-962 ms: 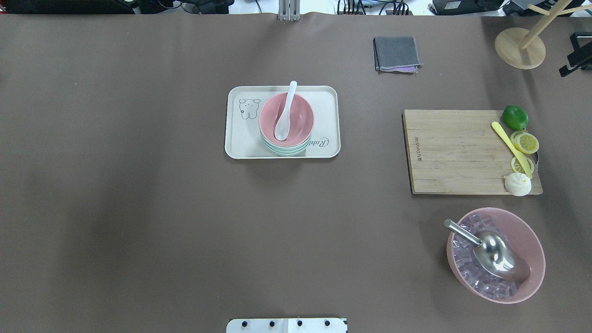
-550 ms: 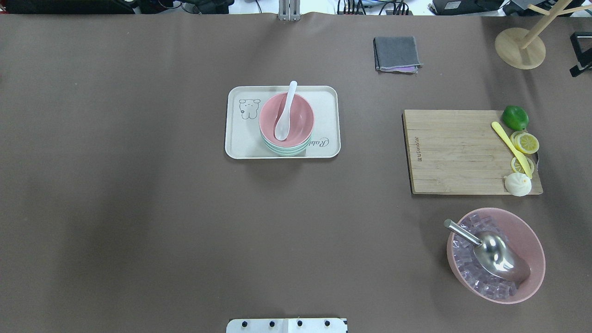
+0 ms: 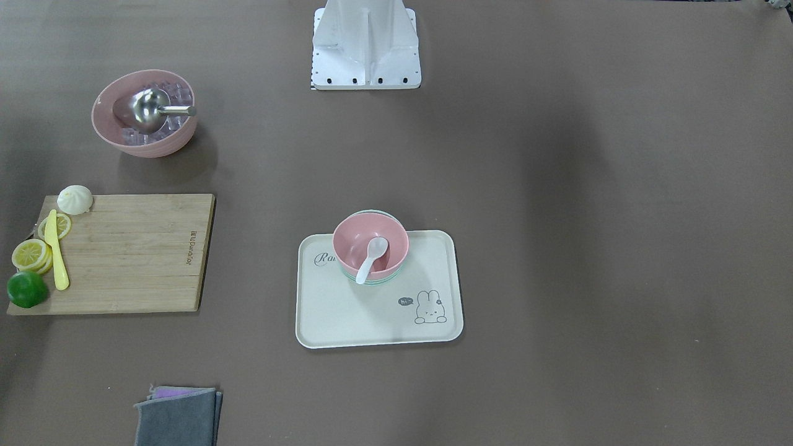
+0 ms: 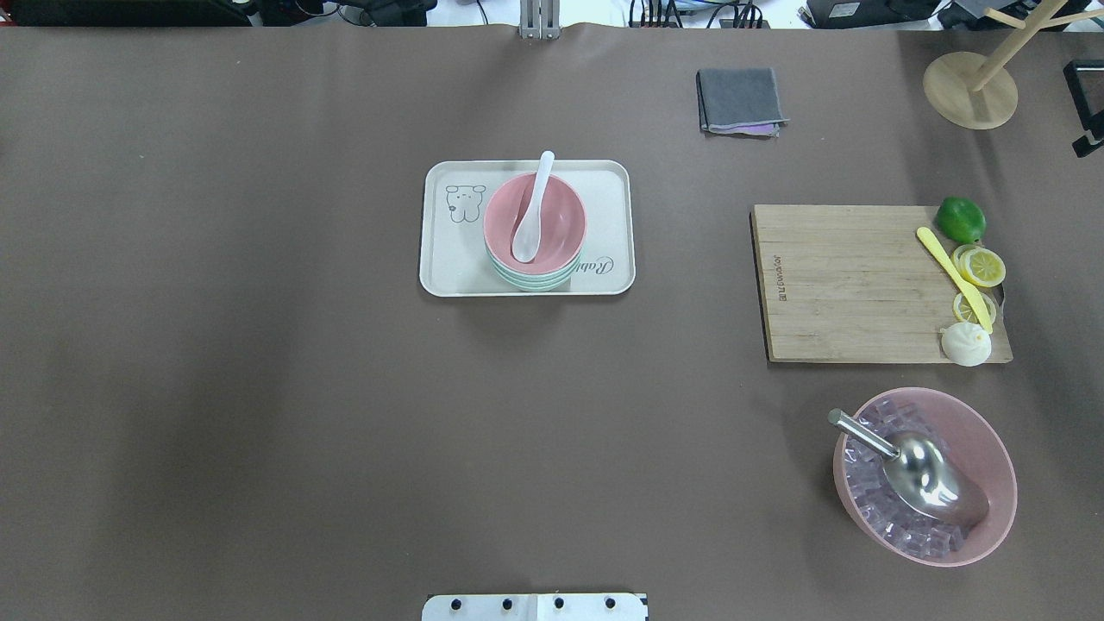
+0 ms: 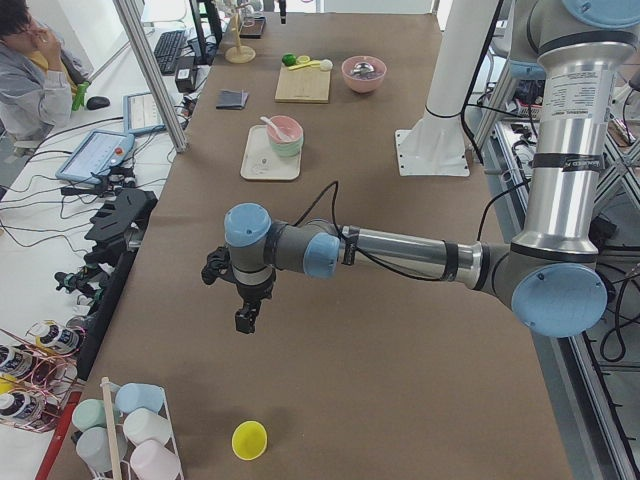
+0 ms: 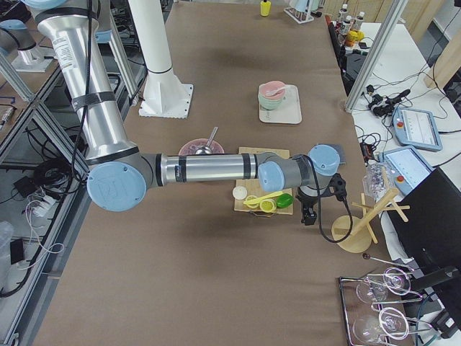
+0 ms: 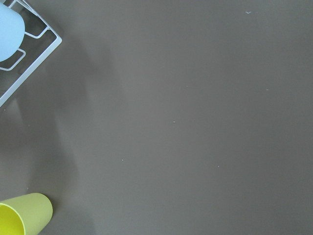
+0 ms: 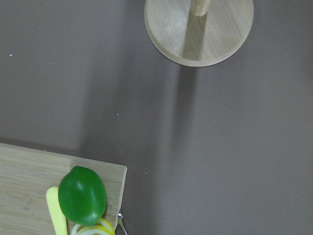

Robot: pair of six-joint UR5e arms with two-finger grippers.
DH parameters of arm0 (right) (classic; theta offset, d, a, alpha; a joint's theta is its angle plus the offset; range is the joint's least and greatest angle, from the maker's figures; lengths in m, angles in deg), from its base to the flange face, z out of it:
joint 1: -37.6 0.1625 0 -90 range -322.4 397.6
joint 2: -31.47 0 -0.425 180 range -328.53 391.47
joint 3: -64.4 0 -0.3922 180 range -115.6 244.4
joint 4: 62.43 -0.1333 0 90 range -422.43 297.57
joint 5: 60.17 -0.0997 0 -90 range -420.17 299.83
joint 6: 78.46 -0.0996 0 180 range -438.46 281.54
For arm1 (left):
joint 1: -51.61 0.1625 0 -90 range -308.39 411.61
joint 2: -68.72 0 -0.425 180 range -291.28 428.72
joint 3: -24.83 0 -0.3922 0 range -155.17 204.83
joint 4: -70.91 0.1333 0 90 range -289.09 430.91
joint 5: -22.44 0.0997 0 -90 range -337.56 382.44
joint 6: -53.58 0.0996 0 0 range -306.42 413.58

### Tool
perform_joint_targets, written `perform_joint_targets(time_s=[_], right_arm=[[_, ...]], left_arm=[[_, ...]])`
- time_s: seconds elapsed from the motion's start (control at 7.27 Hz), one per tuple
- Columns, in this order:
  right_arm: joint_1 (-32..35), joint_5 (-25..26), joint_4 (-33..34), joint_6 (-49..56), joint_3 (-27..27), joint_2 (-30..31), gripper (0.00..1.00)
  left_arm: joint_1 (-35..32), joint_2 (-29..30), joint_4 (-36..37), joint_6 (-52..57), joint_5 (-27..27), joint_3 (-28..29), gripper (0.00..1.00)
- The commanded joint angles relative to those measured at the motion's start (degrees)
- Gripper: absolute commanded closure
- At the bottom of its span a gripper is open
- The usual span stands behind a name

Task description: Stack pink bowl on green and place spoon

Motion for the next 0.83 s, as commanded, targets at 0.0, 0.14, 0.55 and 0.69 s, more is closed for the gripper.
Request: perform_joint_targets(time_s=[0.0, 0.14, 0.55, 0.69], right_arm=[[0.17, -0.01, 0.01, 0.11, 0.01, 0.46, 0.00], [0.43, -0.35, 0.01, 0.19, 0.10, 0.55, 0.00], [0.09, -0.53, -0.08, 0.11, 0.45, 1.60, 0.00], [0.26, -0.88, 0.01, 0.02, 0.88, 1.78, 0.00]], left_arm=[[0.01, -0.19, -0.05, -0.18, -0.02, -0.05, 0.02], [0.01, -0.19, -0.05, -0.18, -0.11, -0.06, 0.02], [0.01, -0.19, -0.31, -0.18, -0.02, -0.05, 0.02], [0.01, 0.07, -0.32, -0.27, -0.11, -0.40, 0.02]])
